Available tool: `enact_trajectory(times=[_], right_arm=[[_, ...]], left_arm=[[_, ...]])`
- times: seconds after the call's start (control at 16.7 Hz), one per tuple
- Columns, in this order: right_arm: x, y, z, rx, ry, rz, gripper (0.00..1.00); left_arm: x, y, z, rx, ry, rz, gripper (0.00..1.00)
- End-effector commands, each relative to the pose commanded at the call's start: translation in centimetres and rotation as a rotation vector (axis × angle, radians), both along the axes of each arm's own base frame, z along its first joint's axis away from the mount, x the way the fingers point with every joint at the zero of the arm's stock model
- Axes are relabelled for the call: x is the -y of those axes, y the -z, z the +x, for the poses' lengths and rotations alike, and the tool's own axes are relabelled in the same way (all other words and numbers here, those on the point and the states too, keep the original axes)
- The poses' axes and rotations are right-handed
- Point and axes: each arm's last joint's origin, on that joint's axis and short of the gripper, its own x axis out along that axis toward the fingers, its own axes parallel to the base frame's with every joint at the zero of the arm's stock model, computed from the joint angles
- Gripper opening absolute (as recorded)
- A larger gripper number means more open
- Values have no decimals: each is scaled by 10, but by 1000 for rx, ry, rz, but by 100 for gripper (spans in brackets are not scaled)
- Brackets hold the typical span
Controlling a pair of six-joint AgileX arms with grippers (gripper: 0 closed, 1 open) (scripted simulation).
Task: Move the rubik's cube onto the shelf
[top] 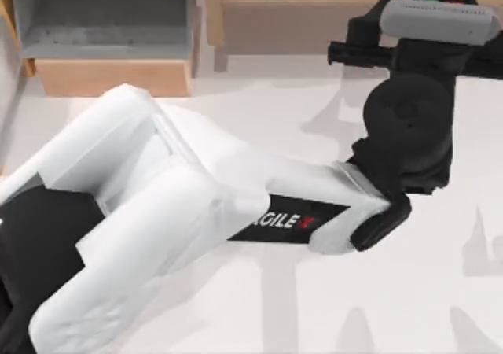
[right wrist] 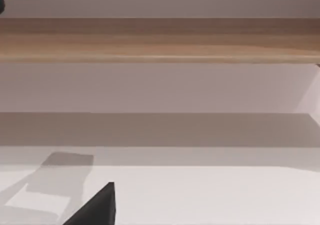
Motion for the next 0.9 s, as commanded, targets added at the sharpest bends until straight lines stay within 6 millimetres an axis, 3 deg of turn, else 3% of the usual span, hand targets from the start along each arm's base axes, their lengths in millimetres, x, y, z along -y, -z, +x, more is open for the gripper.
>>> enact_trajectory(times=[0.24,0.42,0.9], right_arm=[[0,0,0,0,0,0,100],[0,0,0,0,0,0,100],[0,0,0,0,0,0,100]], left_arm=[[-21,31,42,-21,-121,17,0],[-35,50,61,-45,-183,47,0],[-38,55,64,-54,-198,60,0]])
